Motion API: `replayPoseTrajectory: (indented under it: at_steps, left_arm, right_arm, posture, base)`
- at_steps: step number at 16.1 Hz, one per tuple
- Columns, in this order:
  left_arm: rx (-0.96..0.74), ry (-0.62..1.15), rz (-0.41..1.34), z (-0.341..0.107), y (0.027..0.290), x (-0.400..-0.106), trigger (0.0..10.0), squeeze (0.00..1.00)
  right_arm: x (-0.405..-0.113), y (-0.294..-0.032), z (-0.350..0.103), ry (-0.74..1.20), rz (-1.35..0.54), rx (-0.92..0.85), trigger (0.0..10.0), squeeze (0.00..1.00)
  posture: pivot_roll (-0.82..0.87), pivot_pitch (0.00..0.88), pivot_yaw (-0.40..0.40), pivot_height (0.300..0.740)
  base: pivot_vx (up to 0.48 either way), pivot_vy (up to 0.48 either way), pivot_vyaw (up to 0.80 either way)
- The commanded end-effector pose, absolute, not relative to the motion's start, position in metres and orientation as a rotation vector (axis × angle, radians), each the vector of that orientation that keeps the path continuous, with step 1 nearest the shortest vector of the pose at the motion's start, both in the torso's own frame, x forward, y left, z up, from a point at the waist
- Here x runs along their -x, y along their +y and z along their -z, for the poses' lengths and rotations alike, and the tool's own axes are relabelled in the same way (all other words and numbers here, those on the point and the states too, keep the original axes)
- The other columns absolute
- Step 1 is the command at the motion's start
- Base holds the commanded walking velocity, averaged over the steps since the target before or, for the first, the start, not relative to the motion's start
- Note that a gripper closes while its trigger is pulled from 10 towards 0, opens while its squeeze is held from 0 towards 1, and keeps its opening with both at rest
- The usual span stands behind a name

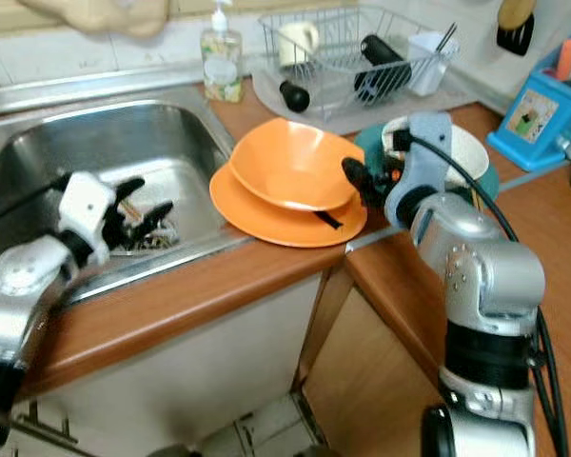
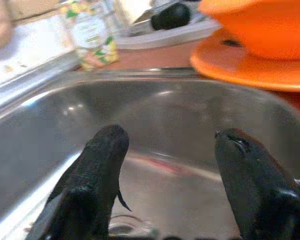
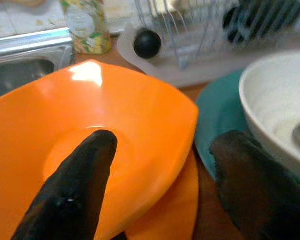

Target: Kitchen organization

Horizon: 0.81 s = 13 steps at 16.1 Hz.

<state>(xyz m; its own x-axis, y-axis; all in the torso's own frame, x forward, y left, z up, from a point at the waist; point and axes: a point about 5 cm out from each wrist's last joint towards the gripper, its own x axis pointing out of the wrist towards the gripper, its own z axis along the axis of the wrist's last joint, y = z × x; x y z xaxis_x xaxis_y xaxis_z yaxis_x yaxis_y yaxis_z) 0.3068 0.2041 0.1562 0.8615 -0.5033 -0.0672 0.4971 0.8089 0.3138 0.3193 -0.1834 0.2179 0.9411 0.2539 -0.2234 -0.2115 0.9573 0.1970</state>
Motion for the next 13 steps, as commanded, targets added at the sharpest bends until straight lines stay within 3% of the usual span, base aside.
replayPoseTrajectory:
  at_steps: [1, 2, 4, 5, 6, 7, 13]
  left_arm:
    - [-0.316, -0.04, 0.585, -0.165, 0.201, -0.302, 10.0, 0.22]
    - [-0.306, -0.042, 0.6, -0.166, 0.2, -0.299, 10.0, 0.0]
    - [-0.268, -0.037, 0.664, -0.169, 0.192, -0.289, 10.0, 0.0]
    - [-0.267, -0.032, 0.669, -0.169, 0.19, -0.287, 10.0, 0.0]
    - [-0.266, -0.029, 0.67, -0.17, 0.189, -0.286, 10.0, 0.0]
    - [-0.264, -0.021, 0.676, -0.17, 0.187, -0.284, 10.0, 0.0]
    - [-0.256, 0.011, 0.722, -0.172, 0.179, -0.281, 10.0, 0.0]
  right_arm:
    - [-0.321, -0.186, -0.221, 0.267, -0.23, -0.229, 10.0, 0.0]
    - [-0.322, -0.186, -0.22, 0.279, -0.232, -0.259, 10.0, 0.0]
    - [-0.326, -0.187, -0.214, 0.335, -0.221, -0.357, 10.0, 0.0]
    - [-0.327, -0.187, -0.212, 0.346, -0.216, -0.379, 8.0, 0.0]
    - [-0.328, -0.187, -0.211, 0.35, -0.215, -0.389, 4.4, 0.0]
    - [-0.329, -0.185, -0.207, 0.384, -0.214, -0.414, 0.0, 0.0]
    - [-0.332, -0.174, -0.203, 0.392, -0.266, -0.584, 0.0, 0.0]
  posture:
    - [-0.14, 0.0, -0.031, 0.74]
    - [-0.14, 0.0, -0.031, 0.74]
    - [-0.14, 0.0, -0.035, 0.74]
    - [-0.14, 0.0, -0.036, 0.74]
    - [-0.14, 0.0, -0.036, 0.74]
    - [-0.14, 0.0, -0.037, 0.74]
    - [-0.14, 0.0, -0.031, 0.74]
  base:
    - [0.0, 0.0, 0.0]
    - [0.0, 0.0, 0.0]
    - [0.0, 0.0, 0.0]
    - [0.0, 0.0, 0.0]
    - [0.0, 0.0, 0.0]
    - [0.0, 0.0, 0.0]
    - [0.0, 0.0, 0.0]
